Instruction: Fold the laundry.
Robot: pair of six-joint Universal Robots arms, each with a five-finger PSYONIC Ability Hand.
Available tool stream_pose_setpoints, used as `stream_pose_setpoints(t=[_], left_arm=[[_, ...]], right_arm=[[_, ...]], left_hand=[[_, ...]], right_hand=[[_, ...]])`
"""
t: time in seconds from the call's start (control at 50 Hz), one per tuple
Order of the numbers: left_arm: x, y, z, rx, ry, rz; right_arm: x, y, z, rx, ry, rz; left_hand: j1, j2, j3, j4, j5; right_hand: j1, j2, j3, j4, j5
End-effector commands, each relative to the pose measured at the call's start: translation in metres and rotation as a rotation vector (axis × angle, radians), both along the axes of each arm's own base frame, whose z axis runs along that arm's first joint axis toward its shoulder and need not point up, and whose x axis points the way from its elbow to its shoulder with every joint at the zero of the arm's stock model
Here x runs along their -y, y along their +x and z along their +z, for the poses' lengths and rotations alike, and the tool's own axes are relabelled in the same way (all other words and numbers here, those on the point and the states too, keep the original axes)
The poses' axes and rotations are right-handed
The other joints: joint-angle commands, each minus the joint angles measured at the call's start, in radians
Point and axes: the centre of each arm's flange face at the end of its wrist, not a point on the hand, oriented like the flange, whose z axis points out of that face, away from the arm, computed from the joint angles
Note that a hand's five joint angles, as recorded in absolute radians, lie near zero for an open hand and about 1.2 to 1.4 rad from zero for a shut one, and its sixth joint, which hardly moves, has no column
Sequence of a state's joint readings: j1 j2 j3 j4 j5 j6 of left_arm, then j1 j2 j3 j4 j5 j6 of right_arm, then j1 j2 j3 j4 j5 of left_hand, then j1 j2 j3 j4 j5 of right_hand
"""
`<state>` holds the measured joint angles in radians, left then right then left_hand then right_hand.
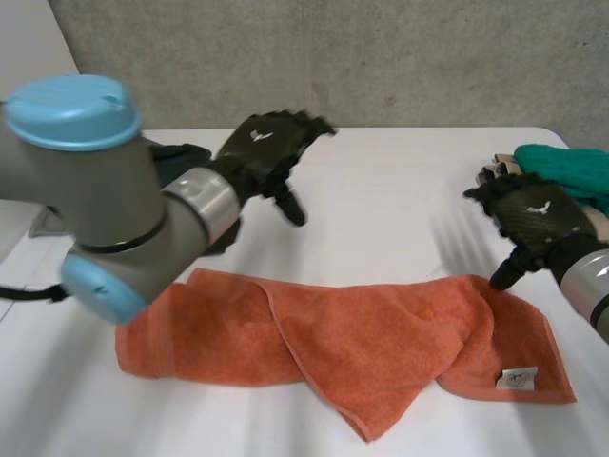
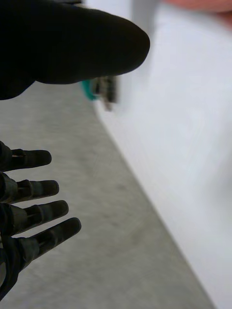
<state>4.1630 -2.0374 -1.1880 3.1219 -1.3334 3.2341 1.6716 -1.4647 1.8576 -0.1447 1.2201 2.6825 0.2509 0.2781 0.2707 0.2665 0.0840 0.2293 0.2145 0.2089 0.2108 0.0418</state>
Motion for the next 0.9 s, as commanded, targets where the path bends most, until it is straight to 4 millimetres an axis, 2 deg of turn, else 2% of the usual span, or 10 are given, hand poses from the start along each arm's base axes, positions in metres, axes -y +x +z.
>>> stream_pose_setpoints(t=[0.02, 0.16, 0.26, 0.36, 0.44, 0.46, 0.48, 0.64, 0.74, 0.9], left_arm=[[-0.016, 0.054, -0.029, 0.240, 0.095, 0.138], [-0.029, 0.093, -0.055, 0.397, 0.131, 0.228], [-0.019, 0.120, -0.070, 0.452, 0.136, 0.298], [-0.002, 0.137, -0.077, 0.458, 0.099, 0.345], [0.017, 0.133, -0.069, 0.402, -0.016, 0.342], [0.021, 0.131, -0.067, 0.385, -0.049, 0.334], [0.026, 0.129, -0.064, 0.371, -0.076, 0.330], [0.085, 0.107, -0.062, 0.306, -0.217, 0.286], [0.122, 0.098, -0.087, 0.343, -0.175, 0.271], [0.155, 0.091, -0.123, 0.480, -0.181, 0.231]], right_arm=[[-0.050, 0.029, -0.011, -0.087, 0.166, 0.156], [-0.066, 0.045, -0.038, -0.162, 0.222, 0.245], [-0.070, 0.052, -0.059, -0.166, 0.221, 0.272], [-0.071, 0.061, -0.066, -0.153, 0.145, 0.297], [-0.068, 0.063, -0.075, -0.159, 0.141, 0.300], [-0.066, 0.063, -0.077, -0.161, 0.139, 0.297], [-0.063, 0.061, -0.078, -0.161, 0.136, 0.286], [-0.051, 0.056, -0.072, -0.170, 0.058, 0.198], [-0.053, 0.054, -0.071, -0.173, 0.056, 0.192], [-0.052, 0.054, -0.071, -0.173, 0.053, 0.189]], left_hand=[[0.045, 0.018, 0.025, 0.029, 0.037], [0.033, 0.006, 0.013, 0.017, 0.025], [0.036, 0.009, 0.016, 0.020, 0.028], [0.030, 0.003, 0.010, 0.014, 0.023], [0.033, 0.006, 0.013, 0.017, 0.025], [0.036, 0.009, 0.016, 0.020, 0.028], [0.036, 0.009, 0.016, 0.020, 0.028], [0.083, 0.056, 0.063, 0.067, 0.075], [0.109, 0.082, 0.090, 0.094, 0.102], [0.109, 0.082, 0.090, 0.094, 0.102]], right_hand=[[-0.055, -0.040, -0.034, -0.036, -0.042], [-0.055, -0.040, -0.034, -0.036, -0.042], [-0.009, 0.005, 0.011, 0.009, 0.004], [0.078, 0.093, 0.099, 0.097, 0.091], [0.544, 0.559, 0.564, 0.562, 0.557], [0.775, 0.790, 0.796, 0.794, 0.788], [1.163, 1.178, 1.183, 1.181, 1.176], [1.167, 1.182, 1.187, 1.185, 1.180], [1.167, 1.182, 1.187, 1.185, 1.180], [1.167, 1.182, 1.187, 1.185, 1.180]])
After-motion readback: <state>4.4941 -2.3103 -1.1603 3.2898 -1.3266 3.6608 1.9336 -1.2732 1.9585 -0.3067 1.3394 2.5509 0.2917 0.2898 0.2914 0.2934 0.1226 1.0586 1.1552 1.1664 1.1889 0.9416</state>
